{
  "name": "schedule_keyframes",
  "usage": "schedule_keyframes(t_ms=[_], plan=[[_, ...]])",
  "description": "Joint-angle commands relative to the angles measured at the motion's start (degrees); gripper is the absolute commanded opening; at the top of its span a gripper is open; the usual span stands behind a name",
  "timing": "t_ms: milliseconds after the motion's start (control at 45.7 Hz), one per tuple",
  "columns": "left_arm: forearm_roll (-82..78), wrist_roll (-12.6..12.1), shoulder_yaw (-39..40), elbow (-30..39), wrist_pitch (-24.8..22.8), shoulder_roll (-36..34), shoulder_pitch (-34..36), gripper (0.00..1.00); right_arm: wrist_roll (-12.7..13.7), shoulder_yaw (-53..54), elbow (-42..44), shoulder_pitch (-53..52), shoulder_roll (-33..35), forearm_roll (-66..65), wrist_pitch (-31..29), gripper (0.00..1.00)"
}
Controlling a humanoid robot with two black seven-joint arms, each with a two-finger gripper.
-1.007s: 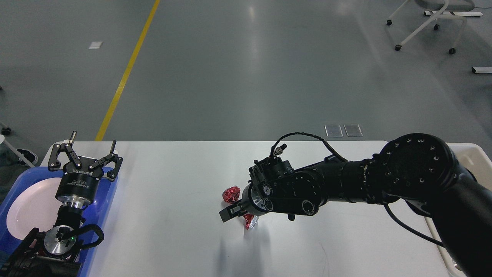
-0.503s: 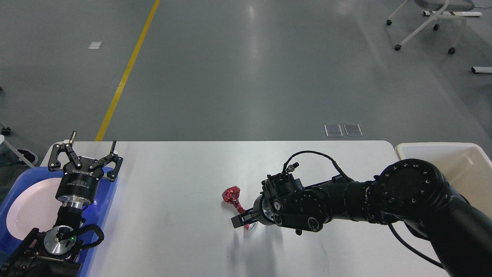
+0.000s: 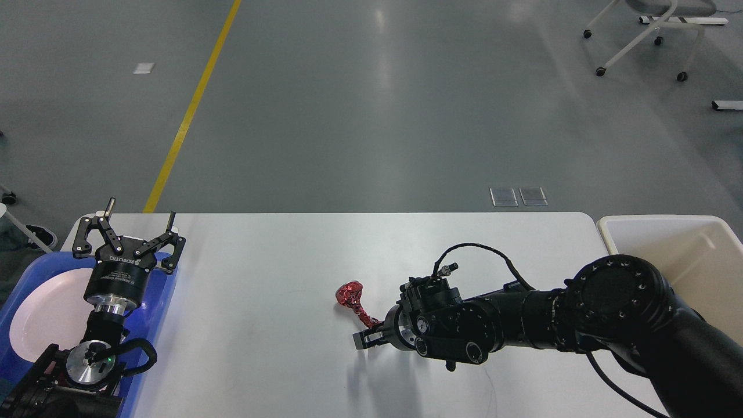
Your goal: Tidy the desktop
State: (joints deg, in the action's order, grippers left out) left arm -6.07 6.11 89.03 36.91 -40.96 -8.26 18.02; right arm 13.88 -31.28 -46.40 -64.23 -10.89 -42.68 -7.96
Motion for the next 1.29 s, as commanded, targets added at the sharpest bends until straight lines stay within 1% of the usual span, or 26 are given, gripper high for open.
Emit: schedule_keyframes(t_ms=[0, 22, 88, 219, 394, 591, 1269], plan=[[0.0, 0.0, 0.0, 0.0, 0.0, 0.0, 0.0, 0.96, 0.1, 0.1, 0.2, 0.2, 0.0, 0.2, 0.1, 0.68], [0.0, 0.0, 0.0, 0.0, 0.0, 0.0, 0.0, 0.96, 0.1, 0.1, 0.3, 0.2, 0.0, 0.4, 0.1, 0.64], [0.0, 0.0, 0.0, 0.0, 0.0, 0.0, 0.0, 0.96, 0.1, 0.2, 0.3, 0.2, 0.0, 1.2, 0.1, 0.47], [0.0, 0.0, 0.0, 0.0, 0.0, 0.0, 0.0, 0.96, 0.2, 0.3, 0.0, 0.2, 0.0, 1.9, -0.1, 0.0], [0.0, 0.0, 0.0, 0.0, 0.0, 0.0, 0.0, 0.96, 0.7, 0.5, 0.1, 0.2, 0.0, 2.0, 0.1, 0.0], [0.0, 0.0, 0.0, 0.0, 0.0, 0.0, 0.0, 0.96, 1.3, 0.5, 0.3, 0.2, 0.0, 5.8, 0.1, 0.0], [0.0, 0.0, 0.0, 0.0, 0.0, 0.0, 0.0, 0.96, 1.2, 0.6, -0.1, -0.5, 0.2, 6.6, 0.0, 0.0]])
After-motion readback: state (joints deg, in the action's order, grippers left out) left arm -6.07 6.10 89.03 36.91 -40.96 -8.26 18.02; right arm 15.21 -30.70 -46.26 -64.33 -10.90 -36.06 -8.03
